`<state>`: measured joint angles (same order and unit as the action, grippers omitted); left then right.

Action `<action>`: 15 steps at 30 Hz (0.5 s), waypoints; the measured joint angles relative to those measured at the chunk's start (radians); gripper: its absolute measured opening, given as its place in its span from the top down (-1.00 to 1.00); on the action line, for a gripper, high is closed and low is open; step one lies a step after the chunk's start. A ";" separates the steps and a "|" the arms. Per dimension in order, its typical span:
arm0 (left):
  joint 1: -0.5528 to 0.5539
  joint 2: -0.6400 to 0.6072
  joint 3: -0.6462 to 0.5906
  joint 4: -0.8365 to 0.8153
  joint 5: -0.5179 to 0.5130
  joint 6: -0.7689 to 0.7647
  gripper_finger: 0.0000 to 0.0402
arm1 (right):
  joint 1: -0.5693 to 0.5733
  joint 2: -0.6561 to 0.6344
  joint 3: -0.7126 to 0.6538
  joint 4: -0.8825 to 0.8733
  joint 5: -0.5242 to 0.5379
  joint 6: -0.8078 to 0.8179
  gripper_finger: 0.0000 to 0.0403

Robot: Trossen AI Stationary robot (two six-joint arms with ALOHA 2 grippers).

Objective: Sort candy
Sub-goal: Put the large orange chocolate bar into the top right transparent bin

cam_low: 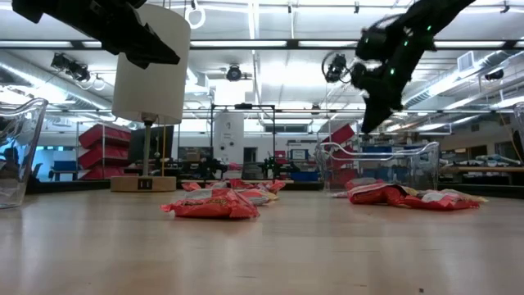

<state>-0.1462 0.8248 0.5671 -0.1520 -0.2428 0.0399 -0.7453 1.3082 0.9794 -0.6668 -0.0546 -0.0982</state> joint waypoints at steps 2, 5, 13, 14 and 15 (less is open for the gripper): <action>0.000 0.000 0.000 0.000 0.000 0.000 0.50 | 0.035 -0.045 0.000 0.000 0.018 0.016 0.58; 0.000 0.000 0.000 0.003 0.000 0.000 0.50 | 0.094 -0.099 0.000 0.001 0.046 0.045 0.58; 0.000 0.000 0.000 0.021 0.000 0.000 0.50 | 0.263 -0.124 0.000 0.133 0.072 0.175 0.58; 0.000 0.000 0.000 0.028 0.000 0.000 0.50 | 0.277 -0.119 0.000 0.153 0.072 0.190 0.58; 0.000 0.000 0.000 0.031 0.000 0.000 0.50 | 0.289 -0.115 0.000 0.166 0.073 0.204 0.58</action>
<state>-0.1460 0.8249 0.5674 -0.1212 -0.2428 0.0399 -0.4561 1.1931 0.9798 -0.5009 0.0185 0.1062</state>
